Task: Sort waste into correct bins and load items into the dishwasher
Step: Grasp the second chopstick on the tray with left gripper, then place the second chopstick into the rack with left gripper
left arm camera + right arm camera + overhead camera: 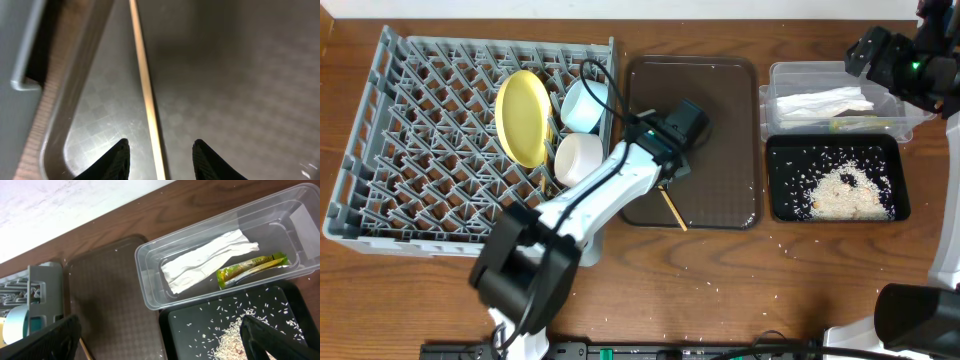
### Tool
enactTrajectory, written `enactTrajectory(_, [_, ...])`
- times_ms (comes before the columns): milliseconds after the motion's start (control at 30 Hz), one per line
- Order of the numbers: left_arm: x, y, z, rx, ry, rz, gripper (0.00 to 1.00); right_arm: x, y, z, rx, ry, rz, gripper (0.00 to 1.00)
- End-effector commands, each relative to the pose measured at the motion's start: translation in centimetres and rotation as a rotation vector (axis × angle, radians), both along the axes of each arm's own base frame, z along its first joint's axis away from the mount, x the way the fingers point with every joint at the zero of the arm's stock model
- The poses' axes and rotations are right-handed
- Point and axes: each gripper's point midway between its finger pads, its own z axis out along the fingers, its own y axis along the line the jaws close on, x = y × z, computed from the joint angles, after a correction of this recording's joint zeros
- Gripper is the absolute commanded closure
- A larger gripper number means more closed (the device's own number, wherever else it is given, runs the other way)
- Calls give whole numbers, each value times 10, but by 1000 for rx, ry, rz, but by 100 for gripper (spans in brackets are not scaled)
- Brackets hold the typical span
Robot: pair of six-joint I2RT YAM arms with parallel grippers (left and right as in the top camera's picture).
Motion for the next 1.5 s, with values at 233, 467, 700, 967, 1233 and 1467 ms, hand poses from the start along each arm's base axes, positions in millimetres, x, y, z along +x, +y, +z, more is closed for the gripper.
enactTrajectory(233, [-13, 0, -53, 27, 126, 44, 57, 0, 0, 1, 1, 0, -4, 1])
enactTrajectory(467, [-17, -3, -73, 22, 170, 39, 58, 0, 0, 1, 1, 0, -4, 1])
enactTrajectory(700, [-13, -5, -72, 11, 154, 40, 92, 0, 0, 1, 1, 0, -4, 1])
enactTrajectory(967, [24, -8, -4, -12, -13, -204, 93, 0, 0, 1, 1, 0, -4, 1])
enactTrajectory(1233, [26, 35, 96, 122, -202, -566, 92, 0, 0, 1, 1, 0, -4, 1])
enactTrajectory(1467, [41, 153, 113, 501, -153, -385, 93, 0, 0, 1, 1, 0, -4, 1])
